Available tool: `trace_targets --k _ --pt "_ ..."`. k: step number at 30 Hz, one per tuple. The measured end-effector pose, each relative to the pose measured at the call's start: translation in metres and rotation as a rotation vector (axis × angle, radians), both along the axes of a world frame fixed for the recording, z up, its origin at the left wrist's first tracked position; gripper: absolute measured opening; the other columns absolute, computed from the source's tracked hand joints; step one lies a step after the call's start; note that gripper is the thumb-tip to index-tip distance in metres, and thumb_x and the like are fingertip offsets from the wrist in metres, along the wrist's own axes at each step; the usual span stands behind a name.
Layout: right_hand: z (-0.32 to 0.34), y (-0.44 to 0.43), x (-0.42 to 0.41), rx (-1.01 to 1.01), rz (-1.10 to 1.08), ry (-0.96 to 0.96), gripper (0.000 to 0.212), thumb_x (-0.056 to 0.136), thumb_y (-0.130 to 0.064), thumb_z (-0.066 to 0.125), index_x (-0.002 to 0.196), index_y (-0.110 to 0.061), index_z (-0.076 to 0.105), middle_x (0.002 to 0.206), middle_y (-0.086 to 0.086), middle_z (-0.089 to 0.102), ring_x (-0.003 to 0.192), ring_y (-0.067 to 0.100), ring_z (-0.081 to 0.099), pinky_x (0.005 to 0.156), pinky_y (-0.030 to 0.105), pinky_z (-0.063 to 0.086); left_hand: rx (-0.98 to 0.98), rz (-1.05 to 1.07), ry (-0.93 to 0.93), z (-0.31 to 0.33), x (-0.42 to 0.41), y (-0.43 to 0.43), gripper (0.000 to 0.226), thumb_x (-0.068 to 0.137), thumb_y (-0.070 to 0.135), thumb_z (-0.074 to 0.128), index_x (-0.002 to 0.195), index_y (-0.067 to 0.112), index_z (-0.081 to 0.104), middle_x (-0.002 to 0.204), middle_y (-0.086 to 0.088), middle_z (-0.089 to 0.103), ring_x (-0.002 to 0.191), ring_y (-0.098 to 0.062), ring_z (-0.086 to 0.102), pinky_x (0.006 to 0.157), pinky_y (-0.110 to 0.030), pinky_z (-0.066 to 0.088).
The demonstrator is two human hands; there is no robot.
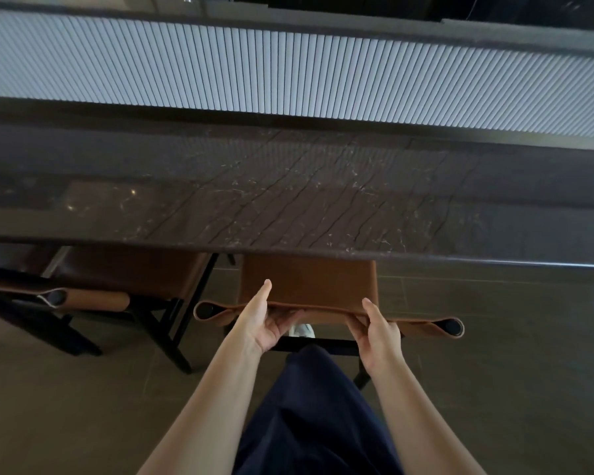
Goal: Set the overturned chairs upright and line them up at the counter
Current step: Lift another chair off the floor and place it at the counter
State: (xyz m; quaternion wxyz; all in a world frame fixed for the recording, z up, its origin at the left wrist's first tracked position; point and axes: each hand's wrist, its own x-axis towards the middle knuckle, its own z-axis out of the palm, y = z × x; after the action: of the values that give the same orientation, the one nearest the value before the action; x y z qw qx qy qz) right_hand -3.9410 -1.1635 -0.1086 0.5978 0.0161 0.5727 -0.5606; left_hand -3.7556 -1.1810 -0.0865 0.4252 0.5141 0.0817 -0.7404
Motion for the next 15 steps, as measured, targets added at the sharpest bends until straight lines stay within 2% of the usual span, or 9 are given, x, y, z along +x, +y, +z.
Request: trace_targets --k 3,6,9,11,15 --pt "0.001 -0.001 -0.003 0.040 0.037 -0.007 0.030 0.096 0.001 0.055 0.125 0.006 0.050 0.112 0.026 0.065 0.081 0.028 0.070 0.062 0.038 0.059 0.020 -0.027 0.003 0.001 0.001 0.004 0.035 0.098 0.022 0.056 0.124 0.000 0.049 0.114 -0.031 0.062 0.098 -0.047 0.066 0.059 -0.044 0.061" --pt "-0.006 0.009 -0.002 0.088 0.001 -0.010 0.037 0.091 0.015 0.044 0.128 0.009 0.045 0.101 0.026 0.062 0.080 0.034 0.067 0.055 0.041 0.058 0.023 -0.062 -0.024 -0.003 0.001 0.015 0.018 0.094 -0.001 0.047 0.111 -0.008 0.052 0.110 -0.033 0.062 0.093 -0.051 0.064 0.064 -0.047 0.059" --pt "-0.012 0.025 -0.001 0.082 -0.015 0.018 0.028 0.087 0.020 0.043 0.110 0.005 0.050 0.097 0.023 0.059 0.080 0.035 0.065 0.048 0.039 0.058 0.001 -0.086 -0.056 -0.007 0.003 0.031 0.014 0.090 -0.009 0.041 0.095 -0.006 0.054 0.098 -0.030 0.062 0.085 -0.048 0.065 0.064 -0.047 0.059" --pt "-0.014 0.032 0.000 0.086 -0.004 0.057 0.022 0.087 0.020 0.044 0.097 0.001 0.050 0.094 0.021 0.059 0.078 0.034 0.065 0.050 0.040 0.058 -0.014 -0.105 -0.081 -0.006 0.006 0.041 0.016 0.090 -0.010 0.040 0.097 -0.005 0.054 0.100 -0.029 0.062 0.083 -0.046 0.065 0.063 -0.046 0.060" --pt "-0.015 0.035 0.004 0.044 -0.021 0.038 0.023 0.086 0.022 0.045 0.091 -0.001 0.048 0.093 0.021 0.059 0.077 0.034 0.065 0.048 0.039 0.057 -0.071 -0.147 -0.111 0.000 0.012 0.045 0.018 0.094 -0.008 0.037 0.108 -0.007 0.048 0.110 -0.033 0.056 0.083 -0.045 0.063 0.057 -0.040 0.060"
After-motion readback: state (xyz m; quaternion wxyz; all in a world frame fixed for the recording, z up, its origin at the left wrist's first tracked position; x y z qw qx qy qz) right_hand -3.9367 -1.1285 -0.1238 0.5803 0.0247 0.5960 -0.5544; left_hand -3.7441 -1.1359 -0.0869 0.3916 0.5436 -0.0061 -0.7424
